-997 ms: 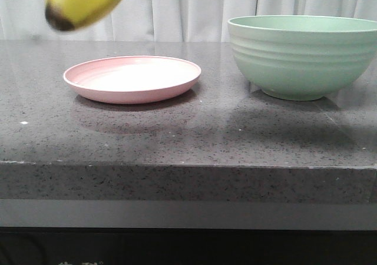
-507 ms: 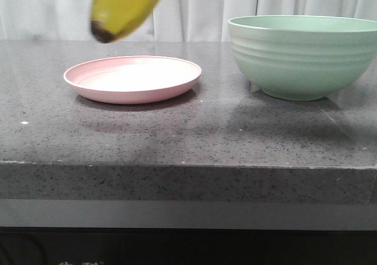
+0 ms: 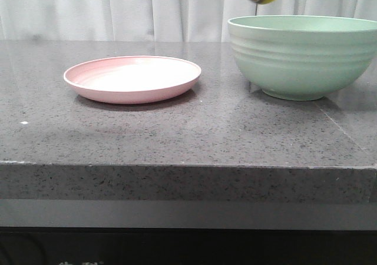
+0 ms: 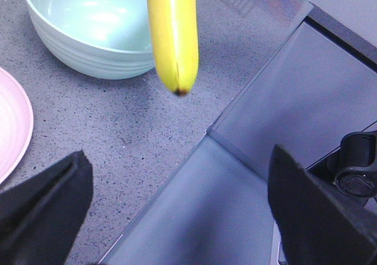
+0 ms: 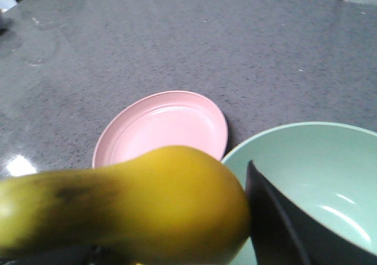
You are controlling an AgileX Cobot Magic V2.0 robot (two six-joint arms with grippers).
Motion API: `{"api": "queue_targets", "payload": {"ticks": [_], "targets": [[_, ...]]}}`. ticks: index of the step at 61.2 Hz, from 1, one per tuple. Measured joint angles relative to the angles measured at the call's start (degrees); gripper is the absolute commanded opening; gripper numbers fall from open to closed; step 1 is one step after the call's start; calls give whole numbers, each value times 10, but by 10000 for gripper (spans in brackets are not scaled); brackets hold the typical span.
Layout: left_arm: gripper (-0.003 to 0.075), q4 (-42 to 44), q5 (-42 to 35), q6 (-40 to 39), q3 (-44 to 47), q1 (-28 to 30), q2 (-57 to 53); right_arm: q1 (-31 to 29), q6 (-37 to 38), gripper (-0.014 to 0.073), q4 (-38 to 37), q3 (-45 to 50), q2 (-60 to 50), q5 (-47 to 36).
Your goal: Transfer banana from pink plate to green bowl
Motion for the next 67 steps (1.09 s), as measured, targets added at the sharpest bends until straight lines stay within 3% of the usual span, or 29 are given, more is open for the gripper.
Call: {"api": "queue_targets", "payload": {"ticks": [17, 46, 50, 61, 67], "targets": [[598, 0, 0, 0, 0, 0, 0, -62, 22, 171, -14, -59, 67, -5], [598, 0, 0, 0, 0, 0, 0, -65, 22, 178, -14, -66, 178, -72], [598, 0, 0, 0, 0, 0, 0, -65, 23, 226, -14, -66, 195, -72], [598, 0, 0, 0, 0, 0, 0, -65, 23, 513, -14, -66, 219, -72], [598, 0, 0, 0, 0, 0, 0, -65, 23, 540, -13, -66, 221, -75]]}}
